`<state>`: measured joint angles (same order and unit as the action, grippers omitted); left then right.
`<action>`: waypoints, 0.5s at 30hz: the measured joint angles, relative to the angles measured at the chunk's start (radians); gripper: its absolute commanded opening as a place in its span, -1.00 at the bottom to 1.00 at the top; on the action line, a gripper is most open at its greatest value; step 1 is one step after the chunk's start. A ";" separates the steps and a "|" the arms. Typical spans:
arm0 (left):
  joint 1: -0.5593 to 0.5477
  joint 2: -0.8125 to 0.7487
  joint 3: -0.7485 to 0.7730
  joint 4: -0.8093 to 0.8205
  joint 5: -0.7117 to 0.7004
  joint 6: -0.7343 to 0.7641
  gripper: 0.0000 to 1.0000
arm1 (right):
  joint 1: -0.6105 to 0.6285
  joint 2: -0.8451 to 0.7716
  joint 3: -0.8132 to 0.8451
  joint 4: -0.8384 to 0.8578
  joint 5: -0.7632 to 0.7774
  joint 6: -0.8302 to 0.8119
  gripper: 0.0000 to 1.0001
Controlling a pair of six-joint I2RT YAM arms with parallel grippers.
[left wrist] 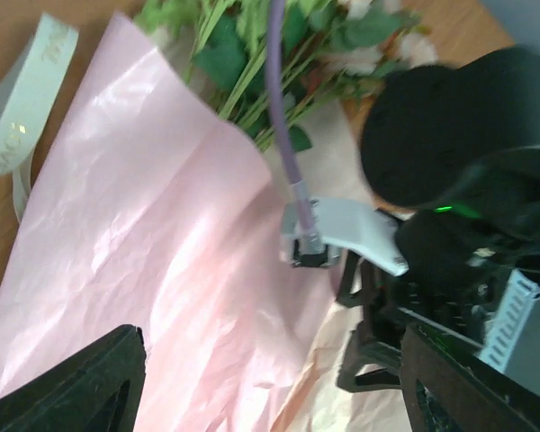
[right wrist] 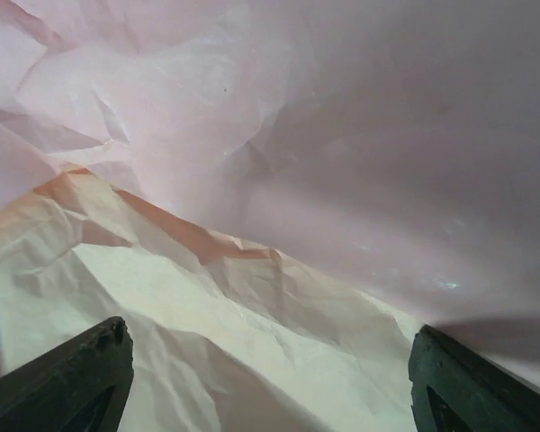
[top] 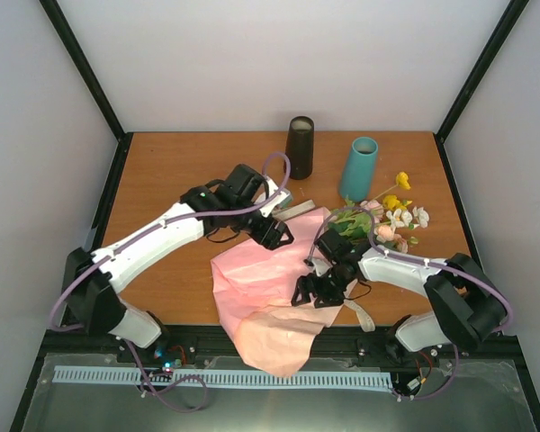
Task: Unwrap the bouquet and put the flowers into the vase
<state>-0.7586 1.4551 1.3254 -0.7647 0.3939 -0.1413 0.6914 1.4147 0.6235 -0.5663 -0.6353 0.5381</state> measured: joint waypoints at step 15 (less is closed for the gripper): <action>-0.026 0.098 -0.177 0.013 -0.016 0.027 0.54 | -0.013 -0.379 0.166 -0.097 0.311 -0.024 0.89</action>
<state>-0.7841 1.5528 1.1488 -0.7521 0.3779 -0.1139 0.6785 1.0359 0.7891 -0.6636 -0.3241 0.5140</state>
